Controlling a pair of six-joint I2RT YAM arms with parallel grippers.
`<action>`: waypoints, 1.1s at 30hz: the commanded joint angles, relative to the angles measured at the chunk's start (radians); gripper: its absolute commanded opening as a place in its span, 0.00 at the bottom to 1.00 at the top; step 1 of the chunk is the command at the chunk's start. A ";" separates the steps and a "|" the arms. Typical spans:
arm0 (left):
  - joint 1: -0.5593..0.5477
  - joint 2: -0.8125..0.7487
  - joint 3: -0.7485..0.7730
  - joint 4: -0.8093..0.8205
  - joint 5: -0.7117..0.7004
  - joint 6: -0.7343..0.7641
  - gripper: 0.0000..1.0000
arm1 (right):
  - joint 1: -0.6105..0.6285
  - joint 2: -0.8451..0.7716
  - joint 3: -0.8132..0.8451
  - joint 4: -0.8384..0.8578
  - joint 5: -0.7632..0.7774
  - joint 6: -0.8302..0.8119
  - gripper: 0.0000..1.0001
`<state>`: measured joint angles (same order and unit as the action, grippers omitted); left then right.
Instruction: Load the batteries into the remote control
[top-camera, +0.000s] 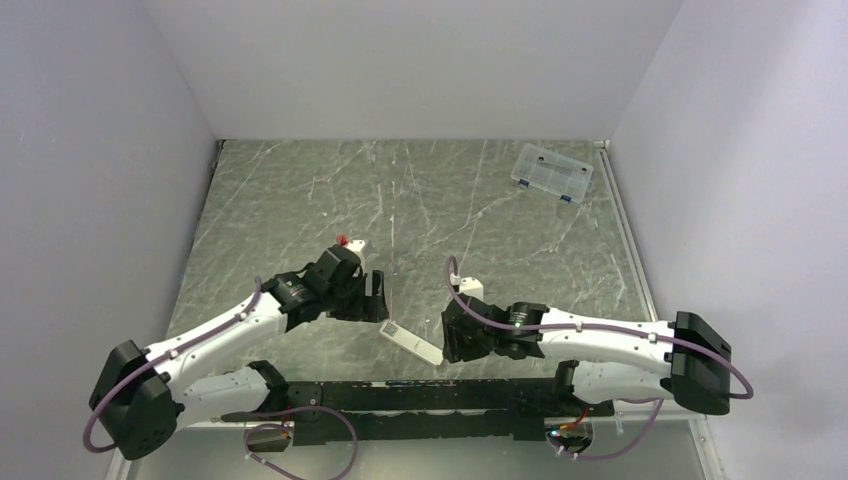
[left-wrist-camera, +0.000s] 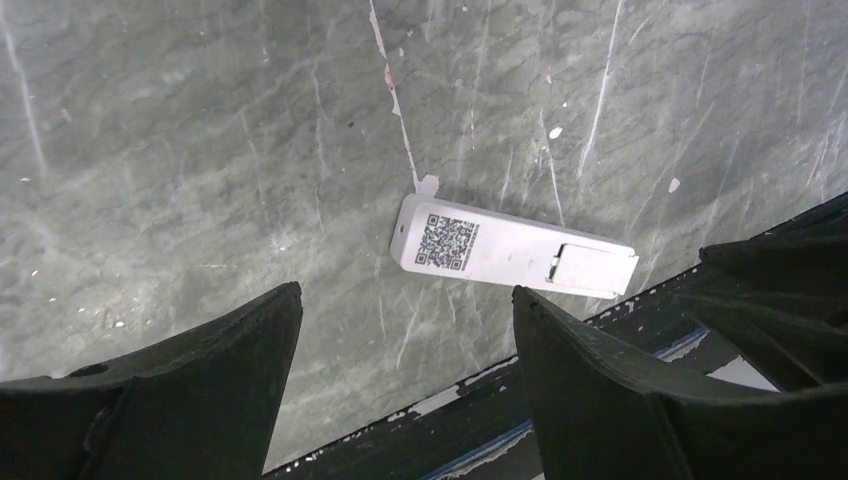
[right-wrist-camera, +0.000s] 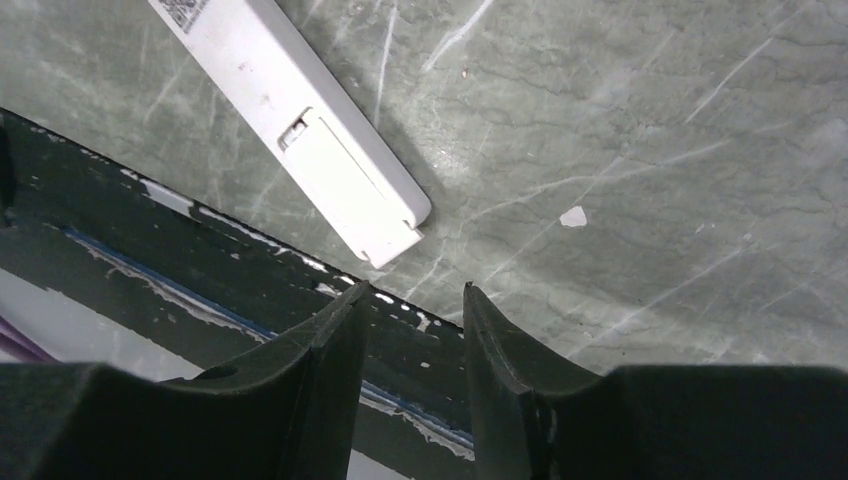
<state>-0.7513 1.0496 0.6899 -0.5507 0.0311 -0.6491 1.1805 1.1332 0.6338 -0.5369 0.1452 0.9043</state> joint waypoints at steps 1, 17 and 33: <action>0.000 0.048 -0.018 0.127 0.039 -0.007 0.82 | -0.004 -0.033 -0.004 0.055 -0.009 0.044 0.42; 0.000 0.240 -0.071 0.324 0.134 -0.018 0.79 | -0.005 -0.055 -0.034 0.068 -0.010 0.073 0.44; -0.002 0.298 -0.119 0.400 0.204 -0.045 0.71 | -0.004 -0.063 -0.056 0.062 -0.005 0.101 0.47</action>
<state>-0.7513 1.3525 0.5983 -0.1867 0.2066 -0.6754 1.1786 1.0908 0.5831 -0.4911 0.1295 0.9890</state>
